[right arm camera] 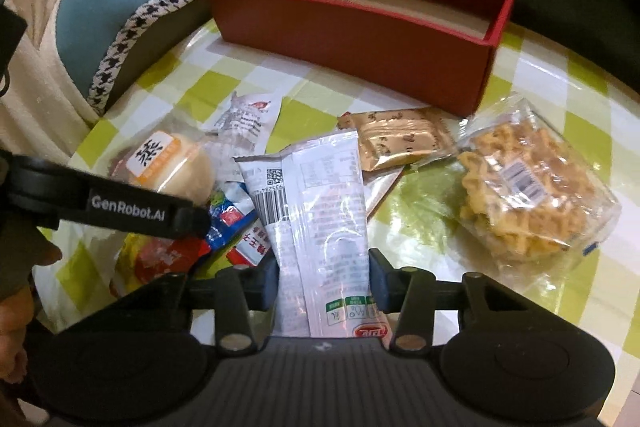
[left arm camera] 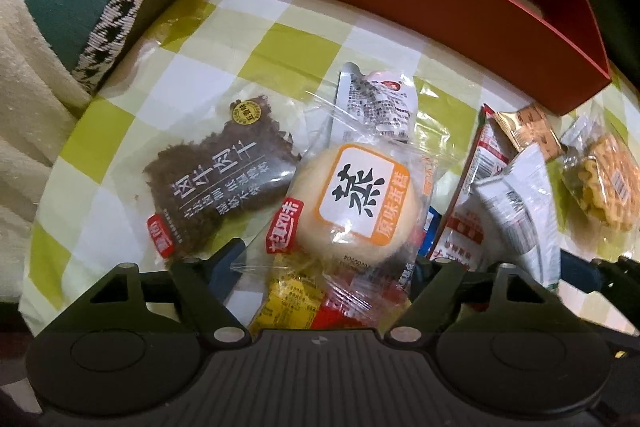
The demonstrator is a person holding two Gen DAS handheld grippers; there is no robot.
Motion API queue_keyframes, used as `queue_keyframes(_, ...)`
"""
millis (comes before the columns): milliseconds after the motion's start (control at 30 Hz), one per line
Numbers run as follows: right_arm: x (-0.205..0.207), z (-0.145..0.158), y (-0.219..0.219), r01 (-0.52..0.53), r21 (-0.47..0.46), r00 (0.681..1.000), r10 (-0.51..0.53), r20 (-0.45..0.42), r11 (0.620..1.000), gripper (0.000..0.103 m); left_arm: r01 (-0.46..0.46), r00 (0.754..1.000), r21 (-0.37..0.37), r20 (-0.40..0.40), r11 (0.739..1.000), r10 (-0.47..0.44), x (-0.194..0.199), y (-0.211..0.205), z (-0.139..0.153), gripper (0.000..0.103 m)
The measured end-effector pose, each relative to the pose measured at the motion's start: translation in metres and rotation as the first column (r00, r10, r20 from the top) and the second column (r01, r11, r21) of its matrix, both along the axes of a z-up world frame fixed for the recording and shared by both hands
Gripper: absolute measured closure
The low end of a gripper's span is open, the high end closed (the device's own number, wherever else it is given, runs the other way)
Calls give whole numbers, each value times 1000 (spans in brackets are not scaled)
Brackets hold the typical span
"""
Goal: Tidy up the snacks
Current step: 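Grasp the wrapped round bun with the left tool while the right tool holds the white packet, then carry the bun in the left tool while the right tool carries the packet into the red box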
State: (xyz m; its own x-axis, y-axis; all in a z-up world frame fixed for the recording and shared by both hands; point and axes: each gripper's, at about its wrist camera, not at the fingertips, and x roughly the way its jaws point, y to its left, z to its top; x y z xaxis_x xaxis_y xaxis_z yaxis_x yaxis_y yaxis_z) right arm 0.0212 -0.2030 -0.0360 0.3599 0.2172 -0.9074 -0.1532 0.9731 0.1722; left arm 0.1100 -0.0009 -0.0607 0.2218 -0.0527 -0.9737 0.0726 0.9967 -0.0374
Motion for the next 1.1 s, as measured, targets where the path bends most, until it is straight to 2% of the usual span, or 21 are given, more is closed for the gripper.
queue_keyframes(533,-29,31,-6,-16,25,997,15,69,1000,48,-16,999,16,52,1000,15,-36,11,38,28)
queue_keyframes(633,-29,30,-4,-21,15,998,20,66,1000,48,-8,999,28,52,1000,7,-39,9,38,29)
queue_keyframes(800,-29,25,-5,-20,14,999,20,48,1000,48,4,999,-10,35,1000,-4,-40,19,31,30)
queue_keyframes(900,-24,25,-6,-13,21,999,12,44,1000,48,-2,999,-51,36,999,4,-40,25,36,31)
queue_keyframes(1100,-13,36,-6,-5,55,997,1,75,999,48,12,996,-115,95,993,-1,-29,18,56,31)
